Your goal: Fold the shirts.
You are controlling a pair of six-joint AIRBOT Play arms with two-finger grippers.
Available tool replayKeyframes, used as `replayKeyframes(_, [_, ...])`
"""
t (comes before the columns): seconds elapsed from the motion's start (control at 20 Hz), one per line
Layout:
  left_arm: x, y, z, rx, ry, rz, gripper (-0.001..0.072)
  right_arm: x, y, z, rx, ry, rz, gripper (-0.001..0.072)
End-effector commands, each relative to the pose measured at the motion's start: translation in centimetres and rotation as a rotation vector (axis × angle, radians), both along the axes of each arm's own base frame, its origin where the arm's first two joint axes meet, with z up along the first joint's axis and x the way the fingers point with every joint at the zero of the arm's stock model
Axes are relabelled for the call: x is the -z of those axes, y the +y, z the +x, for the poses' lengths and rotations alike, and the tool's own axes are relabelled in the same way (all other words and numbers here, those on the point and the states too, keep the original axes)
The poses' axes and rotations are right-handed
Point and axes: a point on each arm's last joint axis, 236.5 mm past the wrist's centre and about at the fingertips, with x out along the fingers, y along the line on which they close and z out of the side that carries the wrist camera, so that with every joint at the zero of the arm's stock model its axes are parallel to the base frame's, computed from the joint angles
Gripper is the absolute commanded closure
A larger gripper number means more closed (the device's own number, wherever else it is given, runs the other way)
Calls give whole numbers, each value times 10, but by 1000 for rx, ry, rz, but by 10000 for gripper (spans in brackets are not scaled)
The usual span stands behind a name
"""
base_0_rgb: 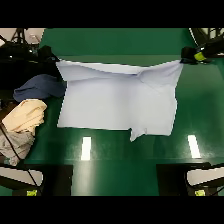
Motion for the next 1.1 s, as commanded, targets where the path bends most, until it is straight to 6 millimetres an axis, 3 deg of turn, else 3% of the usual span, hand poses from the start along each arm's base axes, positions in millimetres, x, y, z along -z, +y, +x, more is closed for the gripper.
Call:
replayKeyframes(0.0, [14,16,38,-67,-102,26,685,5,-4,47,42,-154,-11,699])
replayKeyframes(0.15, [13,24,44,-68,-148,79,685,15,-18,43,31,-127,-124,699])
replayKeyframes(0.35, [56,25,21,35,-16,163,685,56,-10,10,-32,24,-208,699])
replayKeyframes(0.65, [119,7,-19,180,147,168,685,112,-1,-42,-59,167,-197,699])
replayKeyframes(0.75, [135,3,-26,193,180,181,685,127,1,-57,-64,209,-190,699])
replayKeyframes(0.9, [138,3,-29,191,190,181,684,144,14,-71,-74,254,-148,694])
replayKeyframes(0.95, [139,3,-31,181,208,178,652,147,18,-73,-73,265,-128,690])
replayKeyframes(1.0, [141,6,-33,157,236,174,365,147,23,-75,-73,273,-104,586])
replayKeyframes(1.05, [142,7,-37,129,275,156,84,145,26,-77,-72,279,-86,344])
